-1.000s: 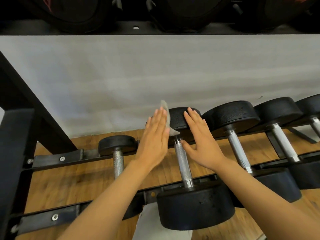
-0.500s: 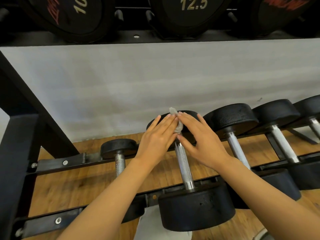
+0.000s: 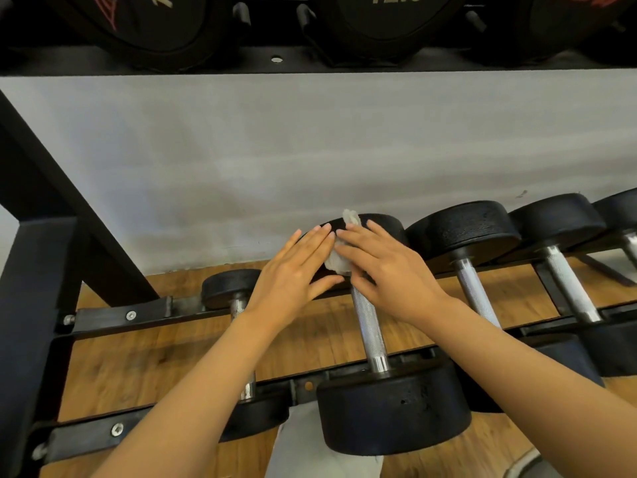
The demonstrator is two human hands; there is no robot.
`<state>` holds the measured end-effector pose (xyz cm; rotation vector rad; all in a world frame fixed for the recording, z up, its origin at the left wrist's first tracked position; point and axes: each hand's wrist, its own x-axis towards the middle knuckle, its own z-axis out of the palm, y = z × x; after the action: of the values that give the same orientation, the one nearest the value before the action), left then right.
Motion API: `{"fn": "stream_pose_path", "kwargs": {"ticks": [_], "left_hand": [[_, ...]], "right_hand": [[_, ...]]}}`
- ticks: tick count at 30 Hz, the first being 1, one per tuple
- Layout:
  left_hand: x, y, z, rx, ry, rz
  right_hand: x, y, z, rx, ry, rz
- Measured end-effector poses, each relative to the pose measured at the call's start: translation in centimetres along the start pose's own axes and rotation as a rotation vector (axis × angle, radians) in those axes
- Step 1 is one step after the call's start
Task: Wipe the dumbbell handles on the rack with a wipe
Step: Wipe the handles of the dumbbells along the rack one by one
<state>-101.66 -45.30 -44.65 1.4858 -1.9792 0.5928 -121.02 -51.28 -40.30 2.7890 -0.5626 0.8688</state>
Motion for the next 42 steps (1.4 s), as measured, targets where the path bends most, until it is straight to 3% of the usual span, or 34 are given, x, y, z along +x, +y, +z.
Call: {"fn": "stream_pose_path", "kwargs": {"ticks": [5, 10, 14, 17, 21, 29, 33, 36, 38, 42], "left_hand": [[-0.7, -0.5, 0.1, -0.049, -0.032, -0.021], [-1.0, -0.3, 0.5, -0.115, -0.035, -0.067], [-1.4, -0.1, 1.2, -0.132, -0.034, -0.096], [-1.5, 0.2, 1.5, -0.126, -0.006, -0.094], [-1.6, 0.1, 1.5, -0.163, -0.008, -0.099], [-1.7, 0.4, 2.0, -0.327, 0.03, -0.153], [-1.7, 0.0, 1.9, -0.349, 0.033, -0.142], [-1.6, 0.0, 1.8, -0.354, 0.025, -0.143], [-1.7, 0.1, 1.8, -0.366, 0.025, -0.152], [-1.8, 0.2, 2.0, -0.38, 0.023, -0.162]], "right_hand": [[-1.1, 0.9, 0.1, -0.012, -0.036, -0.045], [-3.2, 3.2, -0.8, -0.003, -0.077, -0.225], [-5.2, 4.6, -0.2, -0.005, -0.277, -0.424], [-5.7, 4.6, 1.6, 0.005, -0.453, -0.449], [-5.2, 4.3, 2.4, 0.076, -0.561, -0.377], [-5.3, 4.0, 2.7, 0.33, -0.801, -0.662], [-2.2, 4.9, 3.2, 0.17, -0.572, -0.581], [-1.6, 4.5, 3.7, 0.098, -0.524, -0.42], [-3.2, 3.7, 3.5, 0.118, -0.577, -0.393], [-5.9, 2.9, 2.1, 0.341, -0.881, -0.463]]}}
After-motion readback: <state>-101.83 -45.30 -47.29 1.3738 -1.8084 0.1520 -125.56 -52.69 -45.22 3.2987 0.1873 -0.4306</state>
